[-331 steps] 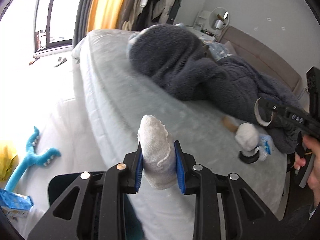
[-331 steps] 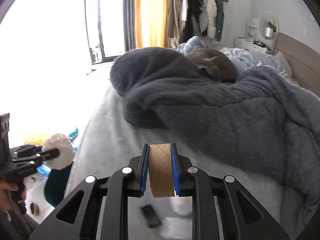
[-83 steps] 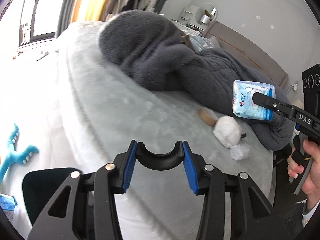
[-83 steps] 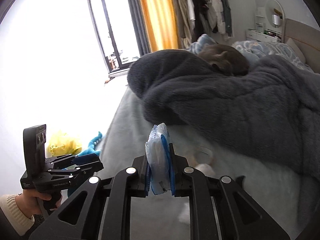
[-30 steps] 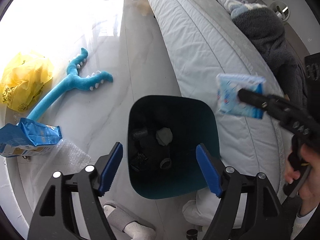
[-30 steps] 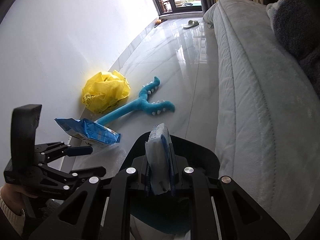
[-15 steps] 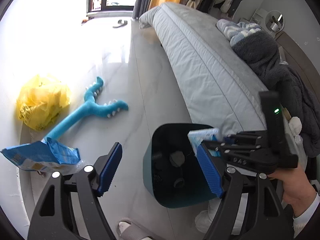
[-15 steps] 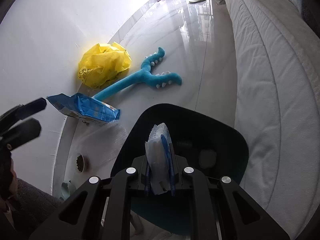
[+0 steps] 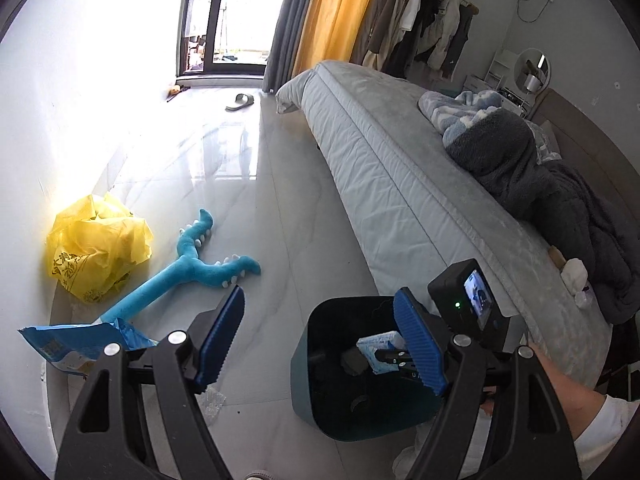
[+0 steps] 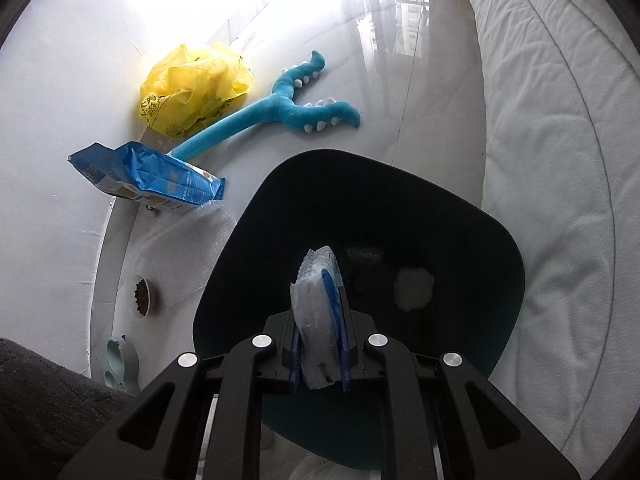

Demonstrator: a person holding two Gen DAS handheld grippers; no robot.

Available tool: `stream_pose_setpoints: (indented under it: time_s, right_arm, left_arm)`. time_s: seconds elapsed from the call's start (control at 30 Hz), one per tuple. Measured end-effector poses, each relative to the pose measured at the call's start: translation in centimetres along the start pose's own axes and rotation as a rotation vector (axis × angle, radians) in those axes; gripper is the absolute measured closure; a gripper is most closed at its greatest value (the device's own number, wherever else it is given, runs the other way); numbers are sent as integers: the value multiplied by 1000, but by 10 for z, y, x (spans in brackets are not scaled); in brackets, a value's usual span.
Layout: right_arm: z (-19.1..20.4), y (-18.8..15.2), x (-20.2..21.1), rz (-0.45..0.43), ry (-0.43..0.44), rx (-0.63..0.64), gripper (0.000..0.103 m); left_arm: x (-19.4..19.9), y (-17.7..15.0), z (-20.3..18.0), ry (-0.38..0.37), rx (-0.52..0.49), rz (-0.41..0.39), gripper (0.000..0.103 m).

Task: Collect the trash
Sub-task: 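Move both open grippers back to the trash on the bed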

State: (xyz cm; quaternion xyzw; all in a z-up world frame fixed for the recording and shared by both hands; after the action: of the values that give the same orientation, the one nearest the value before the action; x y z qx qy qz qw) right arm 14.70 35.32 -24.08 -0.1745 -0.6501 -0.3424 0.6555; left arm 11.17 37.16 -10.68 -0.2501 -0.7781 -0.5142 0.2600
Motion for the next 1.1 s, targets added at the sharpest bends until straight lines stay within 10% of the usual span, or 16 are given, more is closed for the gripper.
stream_pose_setpoints:
  time_s: [0.13,0.27,1.1]
  right_arm:
    - [-1,-6,-6,16,-15,11,83]
    - [-6,-16,-5,14,-39,24,56]
    - [-82,-25,143,-319,-44,-59,36]
  left_arm:
    - [9,7,-5,11,-29,-40,24]
    - [14,13,-10,1,-35,-68,24]
    - [21,60,-142,-91,-187,-310,15]
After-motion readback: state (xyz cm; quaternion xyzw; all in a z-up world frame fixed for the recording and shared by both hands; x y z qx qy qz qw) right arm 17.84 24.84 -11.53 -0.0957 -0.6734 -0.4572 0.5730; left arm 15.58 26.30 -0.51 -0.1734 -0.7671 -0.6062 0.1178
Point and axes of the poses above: each gripper's, at about its wrist camera, not at the fingertips, and x roughly against the way its jaws point, z to its left, y to its top, the point moved 8 cm from there along -x, roughly the way its jaws point, and after that the axes turned 10 degrees about -y, right-handed, at the moved point
